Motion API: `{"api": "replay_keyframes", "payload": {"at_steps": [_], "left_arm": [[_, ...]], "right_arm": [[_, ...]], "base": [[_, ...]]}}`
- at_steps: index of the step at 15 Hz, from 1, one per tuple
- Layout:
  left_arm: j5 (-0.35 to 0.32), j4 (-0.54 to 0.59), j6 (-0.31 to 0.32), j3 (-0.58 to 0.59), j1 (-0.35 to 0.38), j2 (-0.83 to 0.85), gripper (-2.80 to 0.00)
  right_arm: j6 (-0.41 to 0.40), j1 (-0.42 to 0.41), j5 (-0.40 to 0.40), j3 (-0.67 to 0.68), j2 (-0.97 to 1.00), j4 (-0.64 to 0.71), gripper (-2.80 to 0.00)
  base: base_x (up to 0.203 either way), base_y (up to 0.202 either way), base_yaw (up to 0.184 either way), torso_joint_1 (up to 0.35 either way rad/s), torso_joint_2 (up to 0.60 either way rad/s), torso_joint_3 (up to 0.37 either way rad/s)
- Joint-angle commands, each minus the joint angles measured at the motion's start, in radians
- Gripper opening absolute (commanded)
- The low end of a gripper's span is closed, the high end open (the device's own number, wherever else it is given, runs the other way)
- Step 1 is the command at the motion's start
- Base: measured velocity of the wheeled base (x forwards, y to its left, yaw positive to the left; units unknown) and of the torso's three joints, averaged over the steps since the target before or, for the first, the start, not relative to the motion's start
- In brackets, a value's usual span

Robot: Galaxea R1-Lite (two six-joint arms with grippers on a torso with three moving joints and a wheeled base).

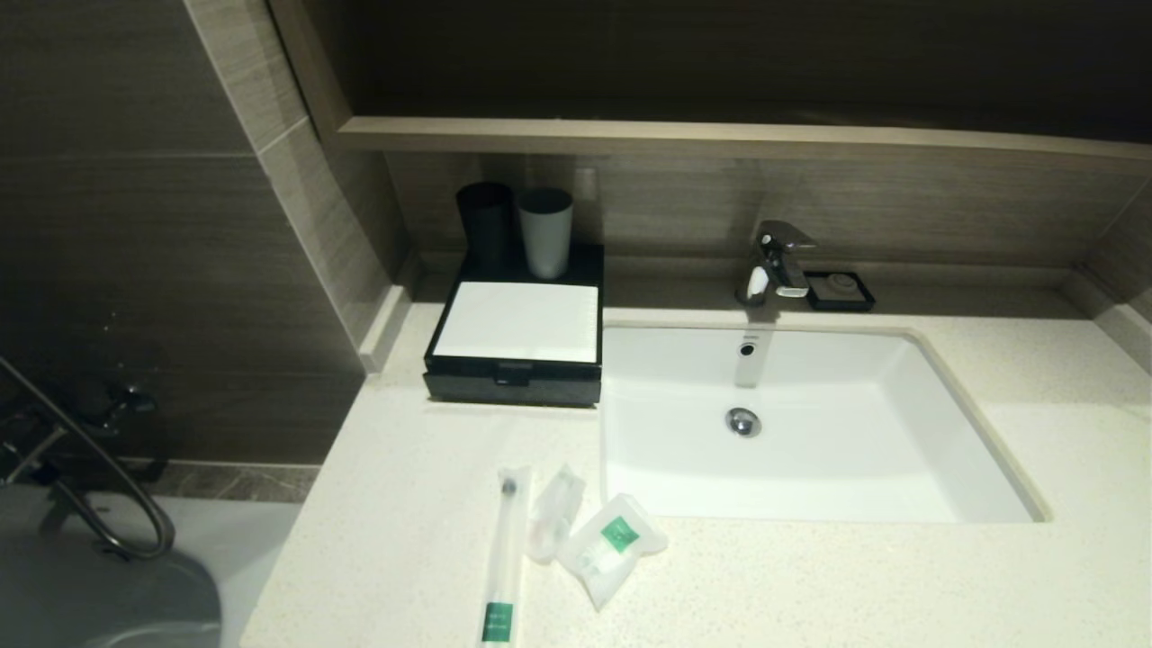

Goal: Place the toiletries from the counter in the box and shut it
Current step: Open the drawer

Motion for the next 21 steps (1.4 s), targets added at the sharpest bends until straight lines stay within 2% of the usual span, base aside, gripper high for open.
{"api": "replay_keyframes", "payload": {"at_steps": [1,14,19,21], "left_arm": [[0.000,0.000,0.002,0.000,0.000,0.001,-2.80],[0.000,0.003,0.006,0.000,0.000,0.001,-2.80],[0.001,-0.030,0.005,-0.001,0.000,0.001,-2.80],[-0.007,-0.028,-0.007,-0.045,0.000,0.003,-2.80]], "right_arm": [[0.000,0.000,0.000,0.000,0.001,0.000,-2.80],[0.000,0.000,0.000,0.000,0.001,0.000,-2.80],[0.000,0.000,0.000,0.000,0.001,0.000,-2.80],[0.000,0.000,0.000,0.000,0.001,0.000,-2.80]], "base": [[0.000,0.000,0.000,0.000,0.00,0.000],[0.000,0.000,0.000,0.000,0.00,0.000],[0.000,0.000,0.000,0.000,0.00,0.000],[0.000,0.000,0.000,0.000,0.00,0.000]]}}
